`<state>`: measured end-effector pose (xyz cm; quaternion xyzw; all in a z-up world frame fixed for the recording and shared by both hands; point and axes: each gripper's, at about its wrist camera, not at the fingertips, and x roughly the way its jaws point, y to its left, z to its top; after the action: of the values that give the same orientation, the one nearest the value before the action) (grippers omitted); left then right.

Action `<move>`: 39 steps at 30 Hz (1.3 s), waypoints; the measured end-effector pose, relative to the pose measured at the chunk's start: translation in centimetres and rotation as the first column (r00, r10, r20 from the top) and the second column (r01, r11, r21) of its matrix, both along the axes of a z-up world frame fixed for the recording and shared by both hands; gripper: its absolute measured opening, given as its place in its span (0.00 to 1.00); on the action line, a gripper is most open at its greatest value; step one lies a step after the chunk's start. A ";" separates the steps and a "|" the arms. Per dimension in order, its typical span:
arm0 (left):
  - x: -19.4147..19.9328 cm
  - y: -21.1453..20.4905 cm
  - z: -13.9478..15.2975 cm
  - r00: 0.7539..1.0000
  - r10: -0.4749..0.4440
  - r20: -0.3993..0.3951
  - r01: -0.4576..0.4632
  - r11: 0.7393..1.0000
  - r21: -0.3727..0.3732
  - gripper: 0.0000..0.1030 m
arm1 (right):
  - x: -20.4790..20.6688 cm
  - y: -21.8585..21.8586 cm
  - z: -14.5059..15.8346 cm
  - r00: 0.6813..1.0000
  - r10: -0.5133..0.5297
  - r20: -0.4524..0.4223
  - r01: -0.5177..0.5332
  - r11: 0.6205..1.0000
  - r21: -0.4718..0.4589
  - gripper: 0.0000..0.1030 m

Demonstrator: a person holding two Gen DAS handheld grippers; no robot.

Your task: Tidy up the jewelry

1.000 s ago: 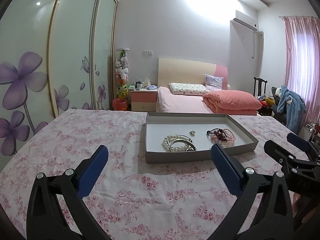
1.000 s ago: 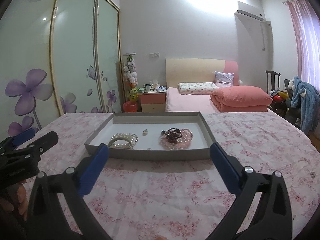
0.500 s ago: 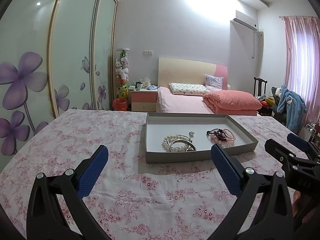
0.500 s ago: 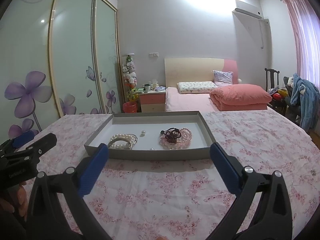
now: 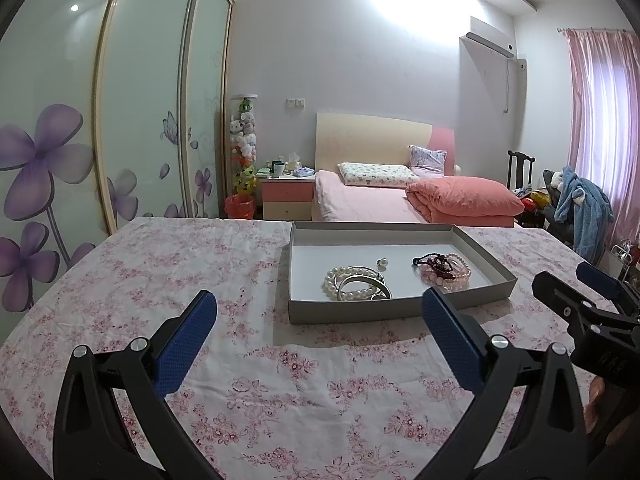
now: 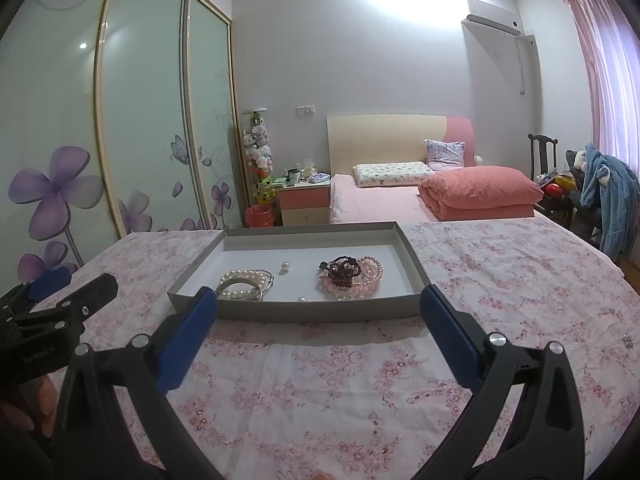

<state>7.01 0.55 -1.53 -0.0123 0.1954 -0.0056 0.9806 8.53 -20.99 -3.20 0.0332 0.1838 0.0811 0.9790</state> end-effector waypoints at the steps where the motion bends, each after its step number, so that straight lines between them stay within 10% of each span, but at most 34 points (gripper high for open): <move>1: 0.1 -0.1 -0.1 1.000 0.000 -0.002 0.000 1.000 0.000 0.98 | 0.0 0.1 0.0 1.000 0.000 -0.001 0.000 1.000 0.000 0.96; 39: 0.4 -0.5 -0.7 1.000 -0.004 -0.017 0.004 1.000 -0.001 0.98 | -0.1 0.3 -0.6 1.000 -0.002 -0.015 0.003 1.000 0.016 0.96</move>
<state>7.43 0.07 -2.24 -0.0124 0.2039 -0.0075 0.9789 8.42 -20.71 -3.78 0.0421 0.1903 0.0812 0.9775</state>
